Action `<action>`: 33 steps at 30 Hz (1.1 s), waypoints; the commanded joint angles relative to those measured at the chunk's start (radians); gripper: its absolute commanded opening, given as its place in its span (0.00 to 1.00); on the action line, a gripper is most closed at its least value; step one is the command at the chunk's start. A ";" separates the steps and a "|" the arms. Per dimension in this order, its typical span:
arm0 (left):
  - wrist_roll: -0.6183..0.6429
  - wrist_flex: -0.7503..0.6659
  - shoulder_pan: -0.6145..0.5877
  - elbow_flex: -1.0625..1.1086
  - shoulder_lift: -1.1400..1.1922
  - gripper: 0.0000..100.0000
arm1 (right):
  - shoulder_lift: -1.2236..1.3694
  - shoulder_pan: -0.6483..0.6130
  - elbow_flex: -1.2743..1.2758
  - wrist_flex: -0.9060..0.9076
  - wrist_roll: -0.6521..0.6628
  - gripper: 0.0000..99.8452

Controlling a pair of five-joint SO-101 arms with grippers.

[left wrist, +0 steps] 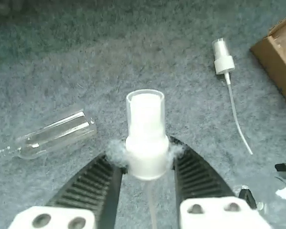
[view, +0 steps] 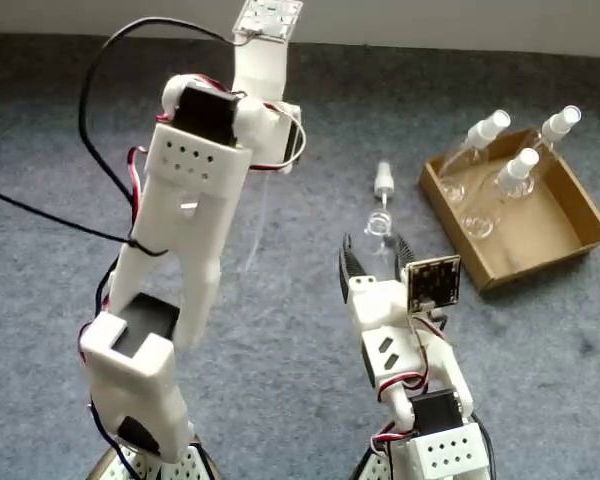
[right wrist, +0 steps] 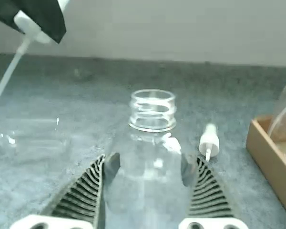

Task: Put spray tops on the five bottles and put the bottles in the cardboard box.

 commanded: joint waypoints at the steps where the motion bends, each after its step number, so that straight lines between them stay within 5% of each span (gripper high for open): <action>1: -0.015 0.005 0.021 -0.042 -0.183 0.00 | -0.010 -0.016 0.111 -0.087 0.000 0.08; 11: -0.018 0.000 0.116 -0.042 -0.410 0.00 | -0.010 -0.154 0.107 -0.094 0.000 0.08; 19: -0.015 -0.002 0.226 -0.042 -0.558 0.00 | -0.010 -0.173 0.111 -0.094 0.114 0.08; 33: 0.057 0.008 0.288 -0.042 -0.674 0.00 | -0.010 -0.199 0.111 -0.133 0.120 0.08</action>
